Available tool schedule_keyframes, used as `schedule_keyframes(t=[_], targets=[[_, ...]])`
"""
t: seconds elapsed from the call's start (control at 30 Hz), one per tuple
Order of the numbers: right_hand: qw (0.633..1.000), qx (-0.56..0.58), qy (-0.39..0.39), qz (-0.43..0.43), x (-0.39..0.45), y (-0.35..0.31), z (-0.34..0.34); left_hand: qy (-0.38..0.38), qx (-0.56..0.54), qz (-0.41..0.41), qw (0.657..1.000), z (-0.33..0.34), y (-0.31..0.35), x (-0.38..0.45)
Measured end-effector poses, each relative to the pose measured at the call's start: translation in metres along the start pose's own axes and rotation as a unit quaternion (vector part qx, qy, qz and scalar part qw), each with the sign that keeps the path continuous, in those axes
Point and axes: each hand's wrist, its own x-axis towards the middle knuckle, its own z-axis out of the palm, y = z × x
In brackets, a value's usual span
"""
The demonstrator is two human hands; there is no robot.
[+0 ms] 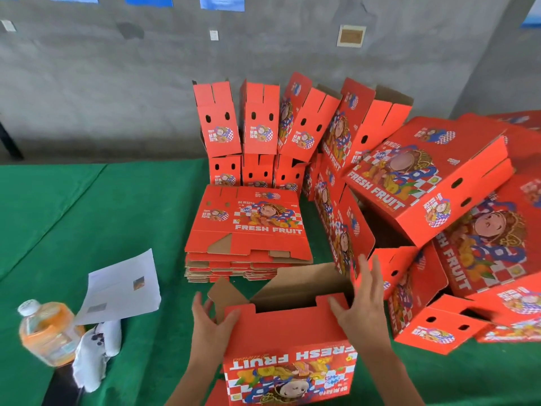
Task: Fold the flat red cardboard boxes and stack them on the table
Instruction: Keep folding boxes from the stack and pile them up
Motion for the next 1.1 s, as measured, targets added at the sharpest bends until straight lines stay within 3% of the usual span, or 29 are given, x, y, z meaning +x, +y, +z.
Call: schedule_keyframes(t=[0.07,0.13,0.23,0.3,0.43,0.53,0.6,0.73,0.9,1.0,1.1], targets=[[0.972,0.171,-0.029,0.16,-0.004,0.006,0.001,-0.049,-0.085,-0.148,0.984,0.004,0.003,0.003],[0.922,0.249,-0.083,0.286,-0.008,0.003,0.005,-0.079,-0.14,-0.241,0.957,0.006,0.007,0.0],[0.916,0.23,-0.094,0.316,-0.011,0.002,0.012,-0.065,-0.156,-0.261,0.95,0.01,0.015,-0.005],[0.921,0.248,-0.061,0.295,-0.007,-0.01,0.005,-0.045,-0.134,-0.214,0.967,0.011,0.023,-0.013],[0.931,0.288,-0.038,0.22,0.003,-0.033,-0.013,0.031,-0.083,0.001,0.996,0.002,0.037,-0.023],[0.967,0.246,-0.022,0.065,-0.003,-0.046,-0.016,0.042,-0.039,0.119,0.991,-0.007,0.045,-0.034],[0.972,0.23,-0.047,-0.012,-0.008,-0.043,-0.01,0.029,-0.006,0.168,0.985,-0.007,0.04,-0.037],[0.964,0.248,-0.098,-0.023,-0.015,-0.022,0.001,0.023,0.104,0.262,0.959,-0.005,0.025,-0.033],[0.962,0.231,-0.141,-0.039,-0.008,0.005,-0.005,-0.04,0.125,0.337,0.932,-0.007,0.019,-0.023],[0.967,0.182,-0.169,-0.059,0.007,0.003,-0.013,-0.088,0.14,0.309,0.937,-0.013,0.029,-0.011],[0.966,0.142,-0.182,-0.119,0.026,-0.013,-0.02,-0.051,0.201,0.316,0.926,-0.008,0.05,-0.003]])
